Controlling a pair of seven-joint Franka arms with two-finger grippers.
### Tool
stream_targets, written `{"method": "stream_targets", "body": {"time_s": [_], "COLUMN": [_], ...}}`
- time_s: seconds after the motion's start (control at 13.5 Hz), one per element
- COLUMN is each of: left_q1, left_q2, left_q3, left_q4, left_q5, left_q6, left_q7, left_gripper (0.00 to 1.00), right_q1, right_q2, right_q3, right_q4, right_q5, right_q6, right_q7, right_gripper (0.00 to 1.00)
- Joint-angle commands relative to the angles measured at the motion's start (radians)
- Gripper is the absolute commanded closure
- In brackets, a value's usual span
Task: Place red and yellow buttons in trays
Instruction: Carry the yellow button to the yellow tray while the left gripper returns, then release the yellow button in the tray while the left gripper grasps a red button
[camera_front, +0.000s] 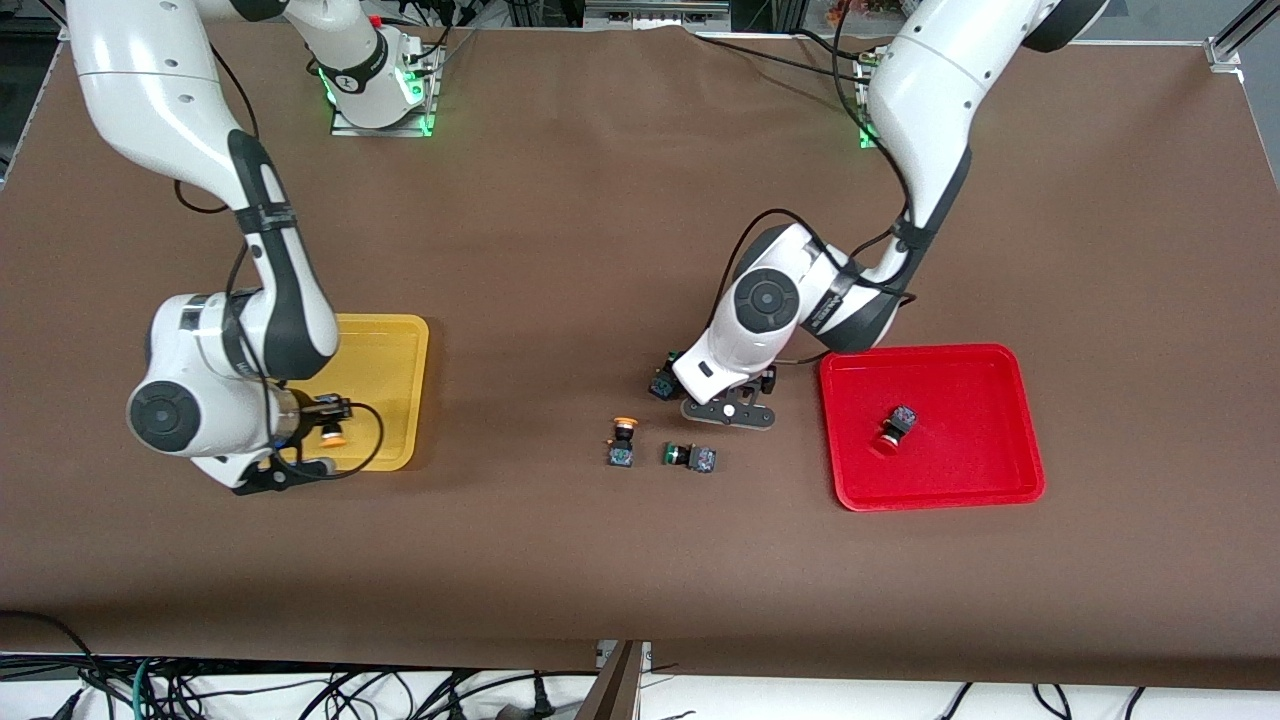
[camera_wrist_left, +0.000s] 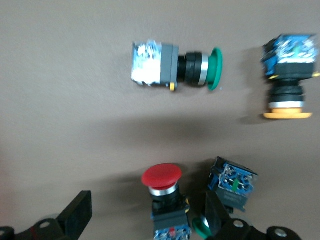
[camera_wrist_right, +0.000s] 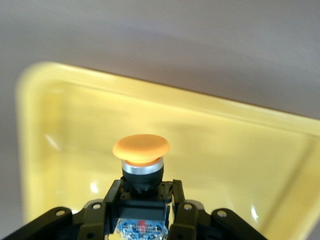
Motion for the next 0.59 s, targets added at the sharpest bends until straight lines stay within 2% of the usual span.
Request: {"method": "stream_targets", "body": {"time_s": [0.0, 0.07, 0.15, 0.22, 0.3, 0.37, 0.44, 0.52], "left_q1": [-0.021, -0.020, -0.020, -0.021, -0.018, -0.017, -0.020, -0.017], "left_q2": [0.033, 0.034, 0.039, 0.044, 0.045, 0.050, 0.054, 0.060], "left_q3": [0.013, 0.013, 0.013, 0.013, 0.013, 0.013, 0.013, 0.011], "left_q4": [0.038, 0.034, 0.032, 0.032, 0.032, 0.032, 0.031, 0.025], "left_q5": [0.051, 0.053, 0.053, 0.053, 0.051, 0.044, 0.042, 0.039], "left_q6": [-0.003, -0.003, -0.003, -0.003, -0.003, -0.003, -0.003, -0.003], "left_q7": [-0.076, -0.076, -0.077, -0.077, -0.077, -0.079, -0.079, -0.079], "left_gripper": [0.00, 0.00, 0.06, 0.17, 0.24, 0.24, 0.24, 0.24], "right_q1": [-0.069, -0.083, -0.088, -0.088, -0.088, -0.090, -0.090, -0.090], "right_q2": [-0.027, -0.027, -0.027, -0.026, -0.026, -0.026, -0.024, -0.024], "right_q3": [-0.004, -0.004, -0.012, -0.015, -0.016, -0.022, -0.028, -0.029], "right_q4": [-0.078, -0.101, -0.119, -0.129, -0.133, -0.136, -0.136, -0.136], "right_q5": [0.013, 0.033, 0.047, 0.051, 0.051, 0.051, 0.051, 0.051], "right_q6": [0.017, 0.040, 0.052, 0.054, 0.054, 0.054, 0.054, 0.052], "right_q7": [-0.087, -0.098, -0.096, -0.098, -0.098, -0.098, -0.098, -0.098], "right_gripper": [1.00, 1.00, 1.00, 1.00, 1.00, 0.98, 0.76, 0.38]}}
